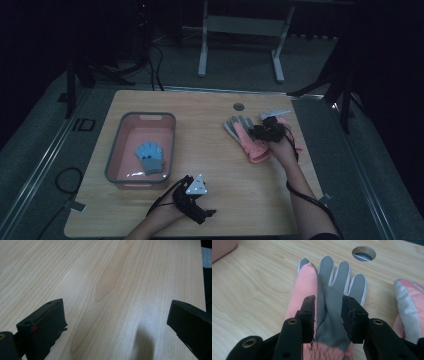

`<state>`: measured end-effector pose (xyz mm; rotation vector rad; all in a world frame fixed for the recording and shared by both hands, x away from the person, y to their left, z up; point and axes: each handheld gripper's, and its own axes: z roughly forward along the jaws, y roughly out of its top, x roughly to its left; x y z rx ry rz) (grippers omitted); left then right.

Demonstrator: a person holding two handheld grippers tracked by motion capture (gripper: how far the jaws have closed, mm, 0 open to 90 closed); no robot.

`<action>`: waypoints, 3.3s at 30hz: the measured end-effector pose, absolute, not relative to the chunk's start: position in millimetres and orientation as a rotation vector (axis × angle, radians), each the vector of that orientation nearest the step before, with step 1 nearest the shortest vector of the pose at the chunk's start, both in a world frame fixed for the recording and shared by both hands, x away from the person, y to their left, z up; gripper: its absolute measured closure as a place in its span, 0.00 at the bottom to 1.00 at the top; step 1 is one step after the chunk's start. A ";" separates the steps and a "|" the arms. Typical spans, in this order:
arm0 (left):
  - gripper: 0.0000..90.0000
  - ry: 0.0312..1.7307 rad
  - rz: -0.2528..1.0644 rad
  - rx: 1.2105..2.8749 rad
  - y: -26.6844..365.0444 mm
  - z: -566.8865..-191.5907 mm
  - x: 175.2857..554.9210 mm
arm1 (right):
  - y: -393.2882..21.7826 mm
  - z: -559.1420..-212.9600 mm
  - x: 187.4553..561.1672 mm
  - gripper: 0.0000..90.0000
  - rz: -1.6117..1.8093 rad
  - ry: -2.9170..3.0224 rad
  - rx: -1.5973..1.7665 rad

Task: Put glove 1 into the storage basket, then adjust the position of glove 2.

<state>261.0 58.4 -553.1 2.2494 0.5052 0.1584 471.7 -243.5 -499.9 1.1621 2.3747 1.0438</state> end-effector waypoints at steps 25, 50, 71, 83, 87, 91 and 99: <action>0.02 0.522 0.177 2.241 60.5 -556.3 260.4 | -220.2 -482.1 430.9 0.98 1.079 2.118 1.459; 0.02 0.523 0.208 2.241 62.7 -558.7 258.9 | -181.2 -508.9 378.8 0.98 1.139 1.978 1.656; 0.02 0.513 0.198 2.248 62.7 -560.4 257.6 | -176.4 -532.1 386.8 0.90 1.037 1.997 1.668; 0.02 0.517 0.199 2.239 62.6 -561.0 257.4 | -228.4 -485.1 388.5 0.74 1.058 2.107 1.351; 0.02 0.517 0.199 2.246 61.8 -561.5 257.5 | -263.2 -477.4 397.2 0.74 1.036 2.099 1.335; 0.02 0.525 0.199 2.242 62.3 -561.4 257.0 | -293.4 -474.2 406.5 0.74 1.025 2.096 1.325; 0.02 0.522 0.205 2.247 62.0 -561.6 255.3 | -326.9 -482.8 419.3 0.71 1.034 2.119 1.316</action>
